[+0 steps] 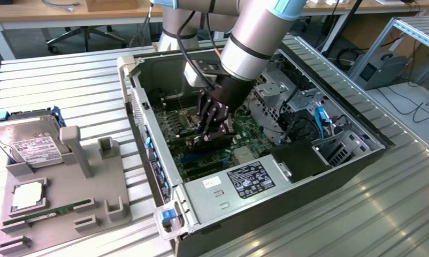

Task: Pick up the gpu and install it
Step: 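Insert the gpu into the slot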

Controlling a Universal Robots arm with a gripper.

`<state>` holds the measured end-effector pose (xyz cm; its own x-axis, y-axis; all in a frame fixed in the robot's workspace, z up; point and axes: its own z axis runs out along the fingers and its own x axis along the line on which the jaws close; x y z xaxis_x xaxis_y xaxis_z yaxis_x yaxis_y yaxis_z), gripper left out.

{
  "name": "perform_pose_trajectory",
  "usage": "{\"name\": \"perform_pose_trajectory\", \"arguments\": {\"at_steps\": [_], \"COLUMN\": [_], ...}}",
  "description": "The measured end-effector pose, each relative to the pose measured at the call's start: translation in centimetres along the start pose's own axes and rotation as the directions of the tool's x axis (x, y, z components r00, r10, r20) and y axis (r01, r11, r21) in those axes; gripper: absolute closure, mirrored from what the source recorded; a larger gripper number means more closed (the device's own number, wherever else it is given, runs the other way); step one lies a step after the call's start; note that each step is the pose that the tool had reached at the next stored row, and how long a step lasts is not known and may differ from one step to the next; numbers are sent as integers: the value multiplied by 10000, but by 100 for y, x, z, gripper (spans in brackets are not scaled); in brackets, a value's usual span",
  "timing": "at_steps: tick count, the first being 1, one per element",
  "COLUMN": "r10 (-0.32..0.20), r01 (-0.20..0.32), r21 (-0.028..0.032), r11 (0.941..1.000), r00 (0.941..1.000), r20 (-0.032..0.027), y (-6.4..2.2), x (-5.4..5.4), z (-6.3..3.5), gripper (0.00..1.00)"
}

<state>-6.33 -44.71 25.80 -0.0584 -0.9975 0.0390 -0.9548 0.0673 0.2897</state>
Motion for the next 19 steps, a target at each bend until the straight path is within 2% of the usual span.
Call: {"name": "perform_pose_trajectory", "arguments": {"at_steps": [6,12,19], "r10": [-2,-17,-45], "r01": [2,17,45], "r21": [-2,-3,-2], "r11": [10000,10000,10000], "r00": [10000,10000,10000], "r20": [10,60,51], "y": [-2,-3,-3], "x": [-2,-6,-6], "z": [9,16,15], "gripper": [73,73,73]}}
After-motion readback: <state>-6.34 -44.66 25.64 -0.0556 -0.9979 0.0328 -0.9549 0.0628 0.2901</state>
